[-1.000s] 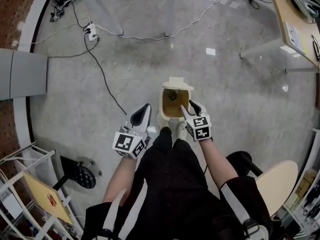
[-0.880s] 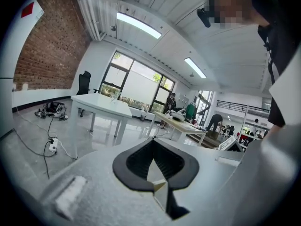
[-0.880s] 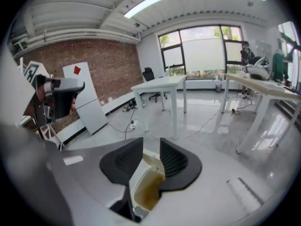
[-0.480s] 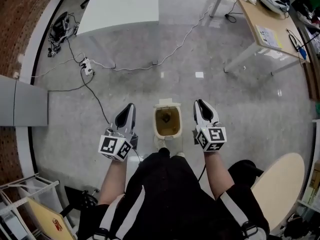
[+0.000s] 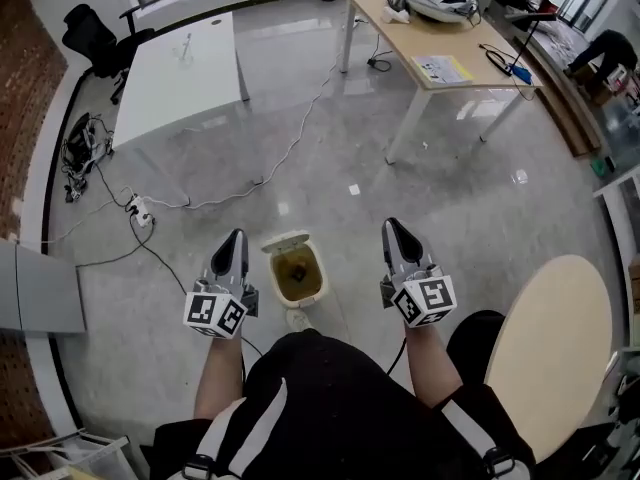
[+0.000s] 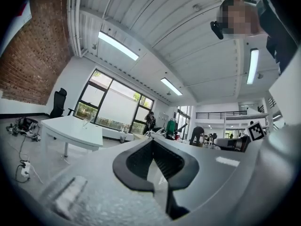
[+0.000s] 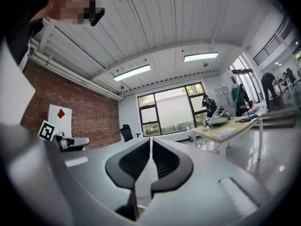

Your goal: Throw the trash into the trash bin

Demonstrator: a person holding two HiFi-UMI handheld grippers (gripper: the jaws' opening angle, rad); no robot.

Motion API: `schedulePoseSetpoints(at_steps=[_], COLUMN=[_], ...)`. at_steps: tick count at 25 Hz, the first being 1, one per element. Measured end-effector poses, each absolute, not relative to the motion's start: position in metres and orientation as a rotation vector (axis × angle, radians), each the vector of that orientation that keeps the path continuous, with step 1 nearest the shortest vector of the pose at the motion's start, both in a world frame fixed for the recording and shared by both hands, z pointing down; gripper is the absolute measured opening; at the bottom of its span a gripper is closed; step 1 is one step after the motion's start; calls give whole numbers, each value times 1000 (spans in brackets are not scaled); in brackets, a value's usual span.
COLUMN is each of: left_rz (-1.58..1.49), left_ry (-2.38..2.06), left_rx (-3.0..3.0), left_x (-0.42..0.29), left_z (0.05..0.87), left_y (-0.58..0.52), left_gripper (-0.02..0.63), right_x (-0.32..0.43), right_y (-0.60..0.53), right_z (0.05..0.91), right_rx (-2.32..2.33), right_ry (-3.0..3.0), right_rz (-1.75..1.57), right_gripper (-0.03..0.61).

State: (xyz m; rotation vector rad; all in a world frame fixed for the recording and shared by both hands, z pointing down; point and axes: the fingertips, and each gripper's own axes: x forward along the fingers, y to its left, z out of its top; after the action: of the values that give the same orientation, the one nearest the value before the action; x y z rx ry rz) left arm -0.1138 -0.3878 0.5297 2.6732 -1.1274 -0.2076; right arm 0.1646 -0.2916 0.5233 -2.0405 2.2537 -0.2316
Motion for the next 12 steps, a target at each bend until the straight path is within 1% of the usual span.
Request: schedulePoseSetpoints(at_steps=[8,12], left_rz=[-267,-269], left_ry=[-955,-885], left_rx=[2771,2786], left_x=[-51,-40], left_z=[499,492], left_y=[-311,-253], left_gripper=[3,3], right_x=[195,198], right_y=[-176,-122], right_z=[482,479], right_rx=[-2129,-2165], right_ry=[2178,2143], right_rz=[-70,-38], right_gripper=[17,30])
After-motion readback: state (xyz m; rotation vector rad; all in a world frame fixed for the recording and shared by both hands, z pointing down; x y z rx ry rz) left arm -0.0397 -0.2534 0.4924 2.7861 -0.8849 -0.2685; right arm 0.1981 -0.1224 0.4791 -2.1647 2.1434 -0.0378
